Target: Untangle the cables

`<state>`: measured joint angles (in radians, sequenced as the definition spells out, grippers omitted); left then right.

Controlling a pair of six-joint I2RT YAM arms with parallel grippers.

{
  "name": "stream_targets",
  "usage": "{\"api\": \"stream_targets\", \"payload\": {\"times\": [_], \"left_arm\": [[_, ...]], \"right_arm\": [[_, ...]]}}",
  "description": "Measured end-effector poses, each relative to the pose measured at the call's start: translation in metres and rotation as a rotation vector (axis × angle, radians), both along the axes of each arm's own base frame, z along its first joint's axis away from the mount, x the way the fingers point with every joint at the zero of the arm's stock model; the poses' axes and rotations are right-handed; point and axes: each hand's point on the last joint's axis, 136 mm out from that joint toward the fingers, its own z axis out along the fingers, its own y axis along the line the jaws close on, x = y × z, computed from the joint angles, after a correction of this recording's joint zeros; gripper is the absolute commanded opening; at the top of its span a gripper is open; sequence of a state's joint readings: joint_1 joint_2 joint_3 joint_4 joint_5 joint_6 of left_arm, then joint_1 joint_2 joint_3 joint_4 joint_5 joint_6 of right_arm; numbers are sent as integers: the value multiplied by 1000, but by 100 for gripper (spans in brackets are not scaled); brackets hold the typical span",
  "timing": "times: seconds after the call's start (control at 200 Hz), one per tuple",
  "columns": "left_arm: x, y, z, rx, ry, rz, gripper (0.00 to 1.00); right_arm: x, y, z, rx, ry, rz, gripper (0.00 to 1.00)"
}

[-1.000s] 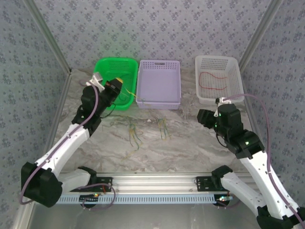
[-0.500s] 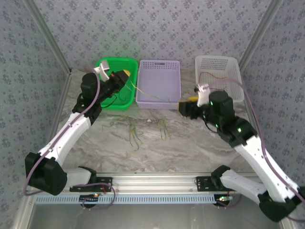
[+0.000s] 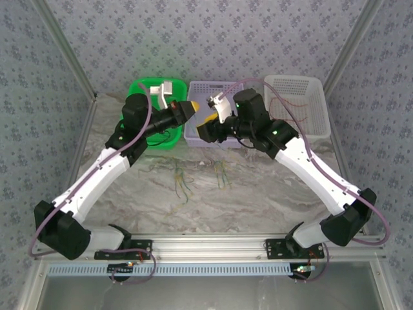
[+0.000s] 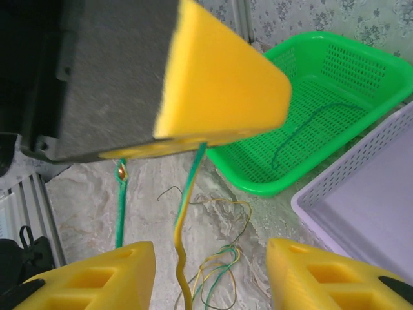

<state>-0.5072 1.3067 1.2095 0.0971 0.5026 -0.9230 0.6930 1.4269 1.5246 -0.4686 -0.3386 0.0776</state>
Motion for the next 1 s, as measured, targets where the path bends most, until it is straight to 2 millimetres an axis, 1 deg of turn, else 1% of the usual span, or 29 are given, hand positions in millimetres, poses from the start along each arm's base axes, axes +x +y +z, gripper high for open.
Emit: {"api": "stream_targets", "payload": {"times": [0.075,0.185,0.28,0.42,0.45,0.47,0.545,0.635,0.66,0.68,0.71,0.729,0.769,0.794,0.834,0.924,0.999], "left_arm": [[2,-2,-7,14,14,-4,0],[3,-2,-12,25,23,-6,0],[2,-4,-13,27,24,-10,0],[-2,-8,-13,29,22,-24,0],[-3,-9,-13,29,22,-29,0],[-3,-10,-12,29,22,-30,0],[-6,-12,-12,33,18,-39,0],[-5,-12,-15,46,22,-38,0],[-5,-12,-16,49,21,-37,11],[-5,-12,-17,53,21,-35,23],[-5,-12,-18,61,19,-35,47],[-5,-12,-19,63,23,-36,60],[-7,-11,-21,72,31,-35,72],[-8,-10,-22,78,34,-35,77],[-9,-7,-21,84,34,-27,79],[-16,0,-14,84,18,-5,77],[-28,9,-5,66,-12,8,74]], "right_arm": [[-2,2,0,6,4,14,49],[-4,3,-8,4,23,26,49],[-6,3,-16,1,42,28,41],[-5,4,-17,3,47,22,34],[-4,4,-16,5,46,21,30],[-4,5,-16,5,42,22,25],[-1,6,-19,3,47,16,0],[-1,7,-21,-12,39,9,0],[0,6,-22,-18,36,4,0],[0,5,-23,-27,33,-4,0],[1,4,-25,-41,28,-12,0],[3,3,-26,-49,23,-23,0],[7,-2,-29,-74,12,-49,0],[10,-5,-31,-89,7,-66,0],[13,-11,-35,-112,4,-88,0],[21,-21,-39,-149,-8,-130,0],[23,-26,-40,-165,-10,-150,0]]}}
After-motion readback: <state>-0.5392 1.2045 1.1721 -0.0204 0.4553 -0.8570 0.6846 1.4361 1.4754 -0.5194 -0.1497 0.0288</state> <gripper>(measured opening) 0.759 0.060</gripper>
